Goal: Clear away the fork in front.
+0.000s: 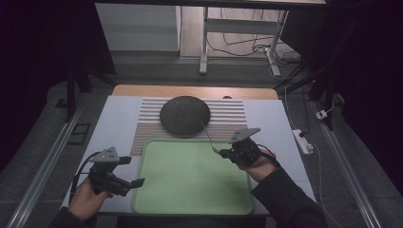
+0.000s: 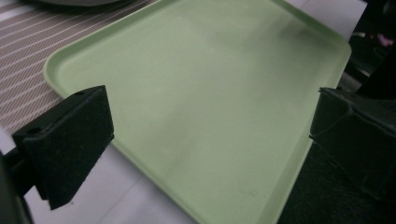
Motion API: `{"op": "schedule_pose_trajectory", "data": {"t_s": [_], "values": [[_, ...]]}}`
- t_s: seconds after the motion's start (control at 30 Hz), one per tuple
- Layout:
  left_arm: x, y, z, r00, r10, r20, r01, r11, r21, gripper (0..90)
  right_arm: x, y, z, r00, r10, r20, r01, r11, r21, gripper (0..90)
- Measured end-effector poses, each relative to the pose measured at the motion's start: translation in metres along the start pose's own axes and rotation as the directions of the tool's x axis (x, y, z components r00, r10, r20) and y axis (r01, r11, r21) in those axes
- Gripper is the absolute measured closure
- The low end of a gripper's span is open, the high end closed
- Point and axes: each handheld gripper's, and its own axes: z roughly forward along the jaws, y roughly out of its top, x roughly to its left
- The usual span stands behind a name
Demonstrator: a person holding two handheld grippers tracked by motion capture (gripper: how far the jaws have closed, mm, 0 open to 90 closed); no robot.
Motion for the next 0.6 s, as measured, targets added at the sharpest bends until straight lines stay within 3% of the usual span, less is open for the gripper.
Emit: {"op": "schedule_pose_trajectory", "data": {"t_s": [0.03, 0.4, 0.53, 0.6], "values": [[-0.001, 0.003, 0.004, 0.9999, 0.008, 0.009, -0.008, 0.9999, 0.013, 0.0, 0.005, -0.003, -0.003, 0.9994, -0.009, -0.033, 0.009, 1.0, -0.012, 90.0], [-0.007, 0.04, 0.042, 0.9916, 0.114, 0.06, -0.119, 0.99, 0.076, 0.0, 0.034, -0.013, -0.012, 0.9886, -0.071, -0.133, 0.068, 0.997, -0.026, 90.0], [-0.009, 0.05, 0.055, 0.9827, 0.173, 0.067, -0.178, 0.9794, 0.095, 0.0, 0.042, -0.014, -0.012, 0.9803, -0.098, -0.172, 0.094, 0.995, -0.03, 90.0], [-0.01, 0.056, 0.06, 0.974, 0.211, 0.083, -0.219, 0.97, 0.105, 0.0, 0.046, -0.014, -0.011, 0.974, -0.115, -0.195, 0.111, 0.993, -0.032, 90.0]]}}
